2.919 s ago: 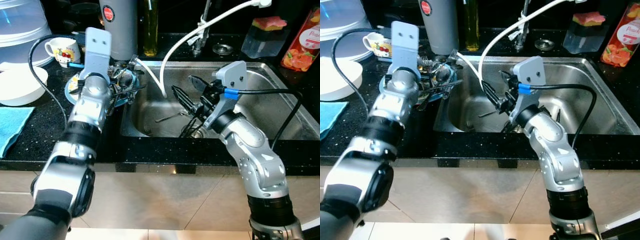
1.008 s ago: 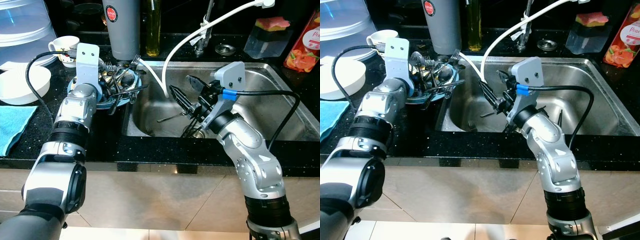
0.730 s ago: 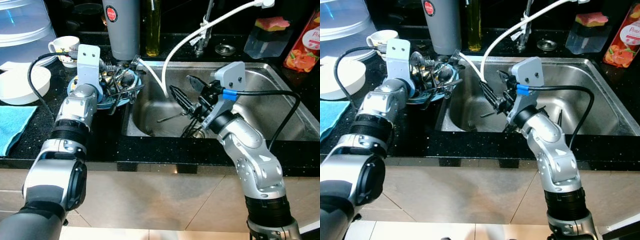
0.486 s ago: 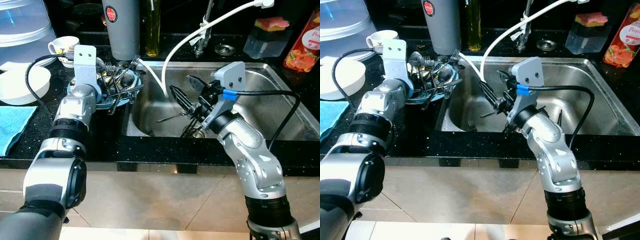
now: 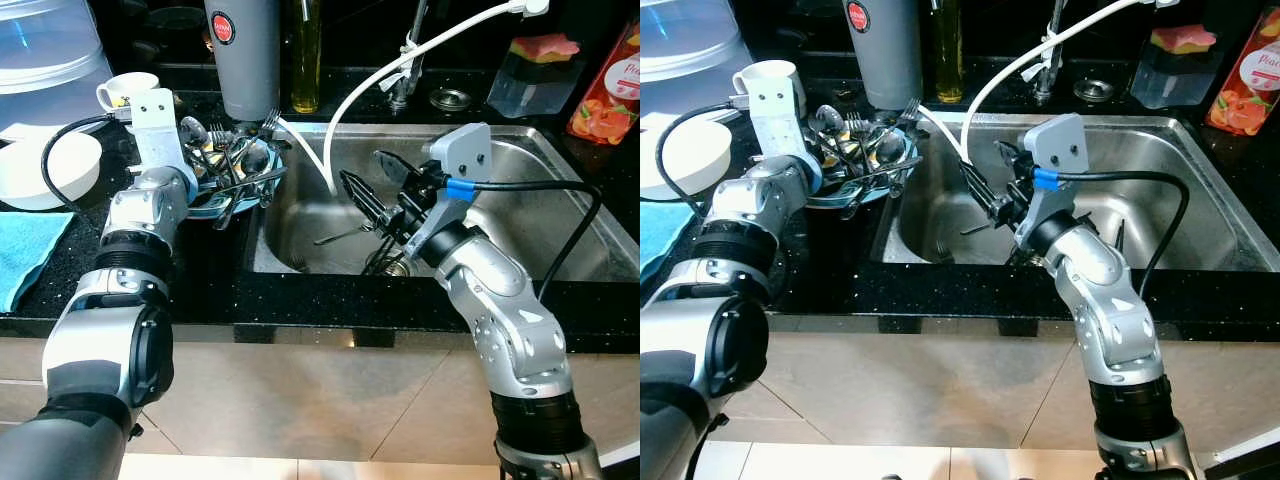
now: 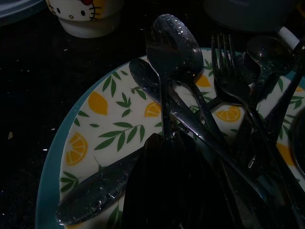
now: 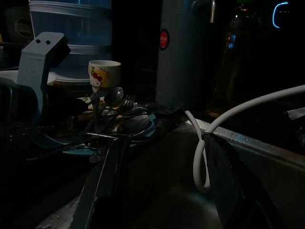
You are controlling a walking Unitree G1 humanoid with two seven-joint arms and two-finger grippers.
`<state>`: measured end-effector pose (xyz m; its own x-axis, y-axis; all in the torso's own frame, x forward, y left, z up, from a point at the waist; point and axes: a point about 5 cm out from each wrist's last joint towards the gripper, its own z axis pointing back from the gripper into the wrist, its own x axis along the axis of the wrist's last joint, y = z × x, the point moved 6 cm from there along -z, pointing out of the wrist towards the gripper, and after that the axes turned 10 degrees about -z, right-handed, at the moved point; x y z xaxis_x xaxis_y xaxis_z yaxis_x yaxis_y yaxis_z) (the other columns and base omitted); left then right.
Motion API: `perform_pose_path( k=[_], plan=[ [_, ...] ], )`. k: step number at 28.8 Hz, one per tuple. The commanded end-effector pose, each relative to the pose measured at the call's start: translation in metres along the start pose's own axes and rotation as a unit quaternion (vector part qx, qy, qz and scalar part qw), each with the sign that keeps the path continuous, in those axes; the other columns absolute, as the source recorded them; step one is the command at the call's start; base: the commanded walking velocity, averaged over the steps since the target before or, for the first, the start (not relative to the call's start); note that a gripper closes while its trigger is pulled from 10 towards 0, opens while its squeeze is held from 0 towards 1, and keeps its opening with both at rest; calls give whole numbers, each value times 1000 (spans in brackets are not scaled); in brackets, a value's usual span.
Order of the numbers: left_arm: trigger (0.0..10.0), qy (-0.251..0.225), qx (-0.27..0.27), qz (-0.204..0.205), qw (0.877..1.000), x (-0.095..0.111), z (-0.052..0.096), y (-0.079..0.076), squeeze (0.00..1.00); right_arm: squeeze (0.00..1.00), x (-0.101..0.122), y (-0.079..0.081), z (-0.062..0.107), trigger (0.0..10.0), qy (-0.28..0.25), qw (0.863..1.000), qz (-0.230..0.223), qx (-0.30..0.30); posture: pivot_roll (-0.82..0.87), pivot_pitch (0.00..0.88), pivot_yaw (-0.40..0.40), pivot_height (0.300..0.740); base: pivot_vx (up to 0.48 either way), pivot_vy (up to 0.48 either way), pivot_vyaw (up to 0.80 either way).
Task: Kitchen organization
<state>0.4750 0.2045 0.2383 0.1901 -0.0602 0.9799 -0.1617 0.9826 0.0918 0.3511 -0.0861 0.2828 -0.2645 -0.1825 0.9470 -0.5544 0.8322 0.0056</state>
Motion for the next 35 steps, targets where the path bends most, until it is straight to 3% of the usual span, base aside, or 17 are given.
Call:
perform_pose_path(
  k=[1,2,3,4,14,19,23,26,29,30,35],
  plan=[
    [0,14,8,-1,1000,-7,-2,7,0,0,4,0,1,10000,-7,1000,3,-1,65,70,26,740,0,0,0],
    [3098,4,7,3,1000,-3,-2,7,0,0,4,-1,1,10000,-7,1000,3,-1,65,70,26,740,0,0,0],
    [8353,-8,6,6,1000,3,-1,6,0,0,4,-1,0,10000,-7,1000,3,-1,64,70,27,740,0,0,0],
    [10000,-27,7,5,1000,11,-1,6,0,0,4,-1,0,10000,-7,1000,3,-1,64,70,27,740,0,0,0],
    [10000,-117,-13,17,993,47,7,-1,0,0,4,-1,0,10000,-8,1000,3,-1,66,70,25,740,0,0,0],
    [10000,-155,-58,21,986,60,13,-18,0,0,4,-1,1,10000,-8,1000,3,-1,64,69,25,740,0,0,0],
    [10000,-215,-134,7,967,78,29,-47,0,0,4,-1,1,10000,-8,1000,3,-2,65,64,24,740,0,0,0],
    [10000,-222,-239,-4,945,75,45,-82,0,0,4,-2,0,10000,-8,1000,5,-4,67,58,24,740,0,0,0],
    [10000,-217,-305,-35,927,64,59,-106,0,0,5,-8,0,10000,-9,1000,9,-19,65,56,25,740,0,0,0],
    [10000,-217,-305,-35,927,64,59,-106,0,0,5,-8,0,10000,-9,1000,9,-19,65,56,25,740,0,0,0],
    [10000,-188,-381,-83,902,42,73,-129,0,0,6,-19,4,10000,-6,999,16,-36,63,48,28,740,0,0,0]
  ],
)
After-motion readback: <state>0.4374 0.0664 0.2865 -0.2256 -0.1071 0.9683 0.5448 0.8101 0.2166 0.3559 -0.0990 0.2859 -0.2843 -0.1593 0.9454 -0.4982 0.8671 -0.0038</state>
